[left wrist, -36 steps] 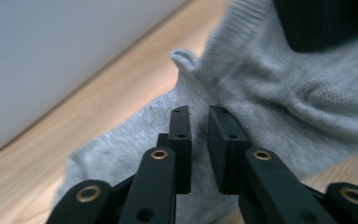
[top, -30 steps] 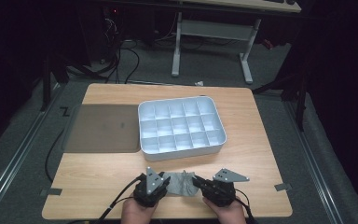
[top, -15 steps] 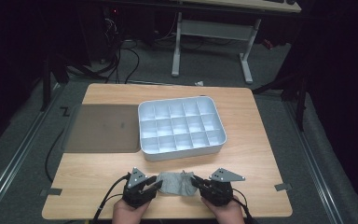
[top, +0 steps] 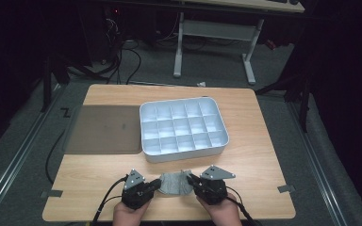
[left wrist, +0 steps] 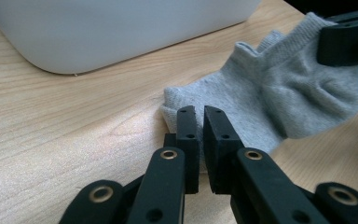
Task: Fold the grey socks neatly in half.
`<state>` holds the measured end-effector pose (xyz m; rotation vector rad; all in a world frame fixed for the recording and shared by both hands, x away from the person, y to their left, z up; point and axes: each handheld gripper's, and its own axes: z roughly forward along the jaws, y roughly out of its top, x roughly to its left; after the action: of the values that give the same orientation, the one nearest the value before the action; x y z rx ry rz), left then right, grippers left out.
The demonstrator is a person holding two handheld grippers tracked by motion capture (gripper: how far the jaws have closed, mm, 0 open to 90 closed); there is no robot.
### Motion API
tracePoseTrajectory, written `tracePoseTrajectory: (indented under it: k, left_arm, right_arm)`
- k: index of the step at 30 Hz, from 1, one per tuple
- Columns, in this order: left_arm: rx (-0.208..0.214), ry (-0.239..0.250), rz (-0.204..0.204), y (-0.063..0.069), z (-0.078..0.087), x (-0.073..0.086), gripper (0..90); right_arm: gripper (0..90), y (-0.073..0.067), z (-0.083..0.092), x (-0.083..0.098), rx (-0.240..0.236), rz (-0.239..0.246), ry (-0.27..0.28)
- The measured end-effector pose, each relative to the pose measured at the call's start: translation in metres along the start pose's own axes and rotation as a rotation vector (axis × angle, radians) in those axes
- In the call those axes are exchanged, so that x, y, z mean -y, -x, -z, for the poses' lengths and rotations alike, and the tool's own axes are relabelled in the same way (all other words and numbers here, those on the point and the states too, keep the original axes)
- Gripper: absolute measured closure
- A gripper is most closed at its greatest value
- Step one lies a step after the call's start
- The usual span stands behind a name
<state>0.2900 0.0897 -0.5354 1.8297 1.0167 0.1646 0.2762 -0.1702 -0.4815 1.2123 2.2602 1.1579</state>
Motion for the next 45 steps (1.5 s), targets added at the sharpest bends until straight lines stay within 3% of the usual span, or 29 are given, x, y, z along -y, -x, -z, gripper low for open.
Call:
tracePoseTrajectory:
  k: [10,30,32,35,39,41,45]
  left_arm:
    - [0.004,0.001,0.001,-0.001,0.0,0.0,85.0]
    - [0.028,-0.009,-0.004,-0.001,0.0,0.0,84.7]
    - [0.028,-0.009,-0.004,-0.001,0.0,0.0,84.6]
    - [0.027,-0.008,-0.002,-0.001,0.0,0.0,84.0]
    - [0.026,-0.007,-0.001,-0.001,0.0,0.0,83.5]
    - [0.025,-0.008,-0.002,-0.001,0.0,0.0,83.4]
    - [0.022,-0.01,-0.004,0.0,-0.001,0.0,83.4]
  right_arm:
    - [82.8,-0.02,-0.022,-0.016,0.041,0.085,-0.052]
    - [81.6,-0.045,-0.068,-0.02,0.001,0.096,-0.063]
    - [79.1,-0.045,-0.068,-0.02,-0.008,0.096,-0.062]
    - [72.4,-0.044,-0.059,-0.024,-0.035,0.076,-0.018]
    - [71.2,-0.041,-0.037,-0.031,-0.012,0.073,0.051]
    - [71.2,-0.038,-0.032,-0.028,0.0,0.071,0.043]
    - [68.1,-0.038,-0.037,-0.013,-0.03,0.055,-0.005]
